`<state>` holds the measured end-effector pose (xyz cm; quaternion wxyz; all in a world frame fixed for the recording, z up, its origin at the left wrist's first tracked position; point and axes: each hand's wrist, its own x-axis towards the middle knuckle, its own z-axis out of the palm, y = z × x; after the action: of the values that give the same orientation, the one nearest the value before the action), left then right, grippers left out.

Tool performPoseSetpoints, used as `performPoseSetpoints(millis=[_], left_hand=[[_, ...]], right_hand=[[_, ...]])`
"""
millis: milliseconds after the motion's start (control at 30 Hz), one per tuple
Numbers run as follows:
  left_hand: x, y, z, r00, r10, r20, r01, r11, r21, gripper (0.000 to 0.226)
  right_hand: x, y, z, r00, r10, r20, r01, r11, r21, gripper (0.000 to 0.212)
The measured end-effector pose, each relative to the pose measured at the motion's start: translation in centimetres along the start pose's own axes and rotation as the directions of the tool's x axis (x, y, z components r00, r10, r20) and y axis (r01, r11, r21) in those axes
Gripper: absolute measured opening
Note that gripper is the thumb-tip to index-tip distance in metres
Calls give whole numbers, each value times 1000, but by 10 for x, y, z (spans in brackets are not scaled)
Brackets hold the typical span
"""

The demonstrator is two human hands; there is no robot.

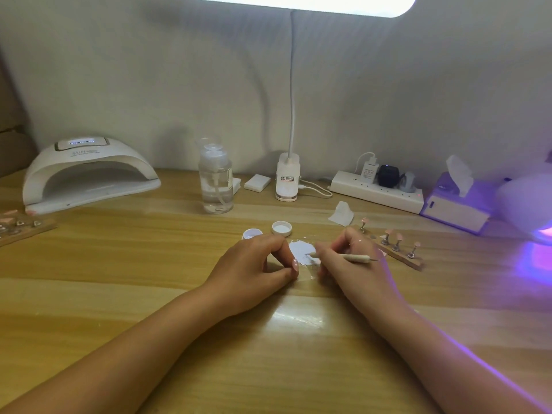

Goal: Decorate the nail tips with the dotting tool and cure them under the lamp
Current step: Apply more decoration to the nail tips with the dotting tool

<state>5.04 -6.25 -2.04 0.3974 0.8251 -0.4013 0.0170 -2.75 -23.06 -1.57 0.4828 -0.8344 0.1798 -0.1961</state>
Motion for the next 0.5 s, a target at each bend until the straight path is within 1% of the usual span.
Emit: performPoseSetpoints(millis=[67,167,267,367,467,500], left_hand=[[0,0,0,1000,-1,-3,1,1000,4,21],[-1,0,0,1000,-4,-2,4,1000,8,19],[0,0,0,1000,4,-2,-4,1000,17,20],[0,0,0,1000,1,-3,-1,1000,10,16],[0,0,0,1000,6,0,-6,1000,6,18],[0,0,0,1000,4,1,-4,1000,1,19]], right_hand=[[-1,-1,1,1000,-8,27,8,1000,-12,21],[-1,-2,0,1000,-8,-24,9,1000,10,20],[-3,-3,0,999,-32,29,33,999,-32,22],[-4,-4,-1,1000,-21,0,21,1000,-3,21],[-3,-4,-1,999,-34,17,35,999,-24,22],[-3,-3,0,999,-44,2,44,999,-15,22]])
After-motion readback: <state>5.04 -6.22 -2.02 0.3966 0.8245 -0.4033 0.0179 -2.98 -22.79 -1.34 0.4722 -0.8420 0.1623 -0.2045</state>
